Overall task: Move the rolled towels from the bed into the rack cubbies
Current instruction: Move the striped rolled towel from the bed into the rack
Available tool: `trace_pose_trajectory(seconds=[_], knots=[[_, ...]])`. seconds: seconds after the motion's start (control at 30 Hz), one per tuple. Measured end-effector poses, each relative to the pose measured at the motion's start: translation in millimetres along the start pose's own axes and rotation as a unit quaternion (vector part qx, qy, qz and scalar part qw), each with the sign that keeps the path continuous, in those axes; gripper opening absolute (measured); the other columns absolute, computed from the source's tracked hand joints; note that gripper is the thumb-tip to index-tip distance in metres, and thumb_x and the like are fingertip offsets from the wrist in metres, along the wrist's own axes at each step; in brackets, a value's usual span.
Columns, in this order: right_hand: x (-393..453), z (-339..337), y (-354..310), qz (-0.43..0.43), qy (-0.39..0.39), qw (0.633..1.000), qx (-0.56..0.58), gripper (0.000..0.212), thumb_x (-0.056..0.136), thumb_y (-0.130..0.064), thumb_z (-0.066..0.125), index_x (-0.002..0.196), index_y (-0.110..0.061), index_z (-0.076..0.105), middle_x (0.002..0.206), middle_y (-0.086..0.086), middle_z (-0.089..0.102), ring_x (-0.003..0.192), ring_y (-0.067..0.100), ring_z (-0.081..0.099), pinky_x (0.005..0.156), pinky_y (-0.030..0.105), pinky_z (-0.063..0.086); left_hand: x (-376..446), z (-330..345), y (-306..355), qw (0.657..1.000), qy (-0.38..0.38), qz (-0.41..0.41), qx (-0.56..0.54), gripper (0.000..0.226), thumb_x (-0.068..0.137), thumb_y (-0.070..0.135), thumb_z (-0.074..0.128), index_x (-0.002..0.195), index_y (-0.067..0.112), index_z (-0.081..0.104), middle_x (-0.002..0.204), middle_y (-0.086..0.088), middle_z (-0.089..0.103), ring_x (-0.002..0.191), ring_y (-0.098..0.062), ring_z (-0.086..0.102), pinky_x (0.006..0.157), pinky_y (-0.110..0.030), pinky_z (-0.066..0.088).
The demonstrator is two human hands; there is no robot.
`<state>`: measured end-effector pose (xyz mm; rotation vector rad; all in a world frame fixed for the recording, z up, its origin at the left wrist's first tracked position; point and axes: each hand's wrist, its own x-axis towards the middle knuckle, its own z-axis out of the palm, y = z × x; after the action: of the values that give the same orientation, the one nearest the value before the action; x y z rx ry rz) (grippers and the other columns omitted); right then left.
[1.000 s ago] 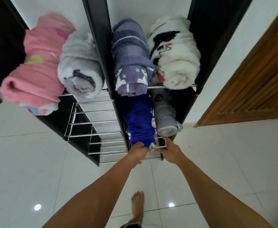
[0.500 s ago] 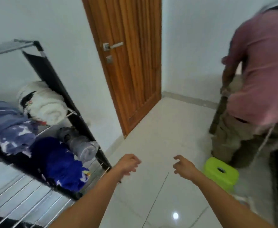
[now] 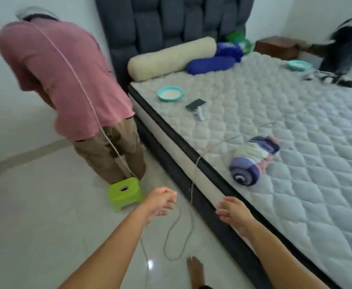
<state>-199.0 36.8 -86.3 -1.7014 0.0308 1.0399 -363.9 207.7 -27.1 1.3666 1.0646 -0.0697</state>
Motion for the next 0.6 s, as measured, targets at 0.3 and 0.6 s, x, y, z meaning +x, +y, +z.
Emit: trace_pose_trajectory(seconds=[0.3,0.6], knots=[[39,-178,-34,-0.011,0.156,0.977,0.145,0.017,0.094,-0.008,0.050,0.112,-0.008,0.051,0.092,0.009,0.059,0.087,0.027,0.061,0.072,0.032,0.048,95,163,82,0.992,-0.097,-0.063,-0.053,0.016,0.092,0.029,0.059,0.101,0.017,0.054,0.096,-0.004,0.053,0.085,-0.018,0.056,0.073,-0.036,0.045],[175,-258,-149,-0.003,0.148,0.988,0.033,0.045,0.092,-0.014,0.055,0.135,-0.007,0.041,0.125,0.016,0.053,0.110,0.028,0.053,0.092,0.041,0.047,204,237,167,0.951,-0.038,-0.293,-0.089,0.083,0.089,0.043,0.060,0.152,0.011,0.018,0.158,-0.018,0.021,0.143,-0.038,0.026,0.111,-0.063,0.023]])
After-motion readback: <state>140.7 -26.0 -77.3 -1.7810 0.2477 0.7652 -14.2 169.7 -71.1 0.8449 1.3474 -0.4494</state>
